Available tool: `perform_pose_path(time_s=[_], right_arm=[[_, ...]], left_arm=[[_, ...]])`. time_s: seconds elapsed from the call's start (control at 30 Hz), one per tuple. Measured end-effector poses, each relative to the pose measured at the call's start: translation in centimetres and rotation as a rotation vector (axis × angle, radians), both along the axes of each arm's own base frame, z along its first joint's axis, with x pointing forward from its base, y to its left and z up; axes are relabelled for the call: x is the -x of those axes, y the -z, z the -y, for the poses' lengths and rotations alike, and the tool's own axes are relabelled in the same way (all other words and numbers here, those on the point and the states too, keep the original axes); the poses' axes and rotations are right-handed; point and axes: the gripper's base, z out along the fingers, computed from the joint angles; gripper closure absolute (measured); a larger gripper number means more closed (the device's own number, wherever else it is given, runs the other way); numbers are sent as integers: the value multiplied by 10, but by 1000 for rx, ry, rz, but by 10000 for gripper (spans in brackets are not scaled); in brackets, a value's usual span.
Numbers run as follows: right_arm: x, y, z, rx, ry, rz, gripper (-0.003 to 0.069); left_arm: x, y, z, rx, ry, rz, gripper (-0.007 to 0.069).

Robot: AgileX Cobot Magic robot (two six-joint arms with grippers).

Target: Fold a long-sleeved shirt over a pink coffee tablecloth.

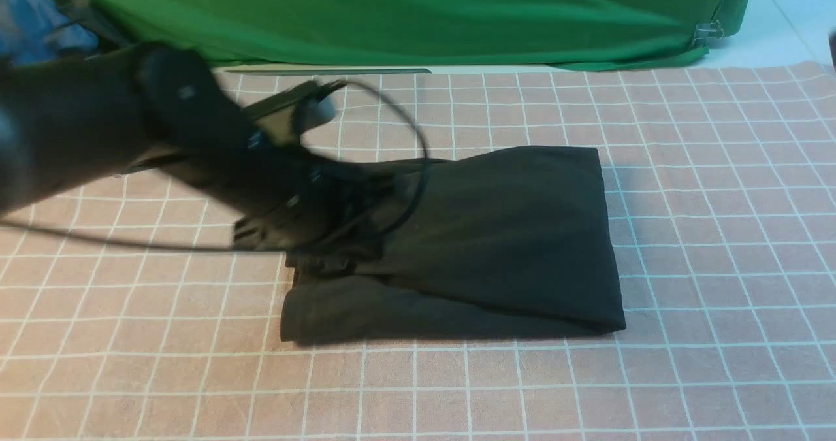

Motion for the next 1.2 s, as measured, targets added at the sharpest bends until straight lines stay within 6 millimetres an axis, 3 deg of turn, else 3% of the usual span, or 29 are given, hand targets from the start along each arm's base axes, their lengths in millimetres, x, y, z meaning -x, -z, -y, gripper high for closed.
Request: perform_pose_path(time_s=[0.1,0.2,0.4,0.67,0.8,0.9,0.97,1.0,1.03,1.13,1.2], right_arm=[[10,10,1,-3,6,-21,623],[19,14,3,-10,13,-21,623],[32,4,5,-23,17,49,623],[41,-10,7,-49,34,145,623],[52,-23,9,-61,37,215,623],[81,-42,14,-83,46,364,623],[95,-48,17,-83,52,419,623],[115,-55,21,-81,69,499,623],[123,-58,23,-84,75,531,623],[163,-62,34,-77,115,714,623],[187,-55,40,-69,143,834,623]], left_arm=[[-23,8,9,-2,-6,1,578],[-39,32,13,-56,6,-38,578],[-37,68,2,-216,-15,-174,578],[-30,62,-1,-227,3,-195,578],[-18,28,-5,-209,24,-131,578],[7,-39,-15,-142,14,52,578],[21,-63,-20,-115,8,123,578],[44,-94,-29,-73,-2,222,578],[56,-107,-34,-55,-7,271,578],[101,-139,-52,9,-29,436,578],[137,-149,-66,48,-43,535,578]])
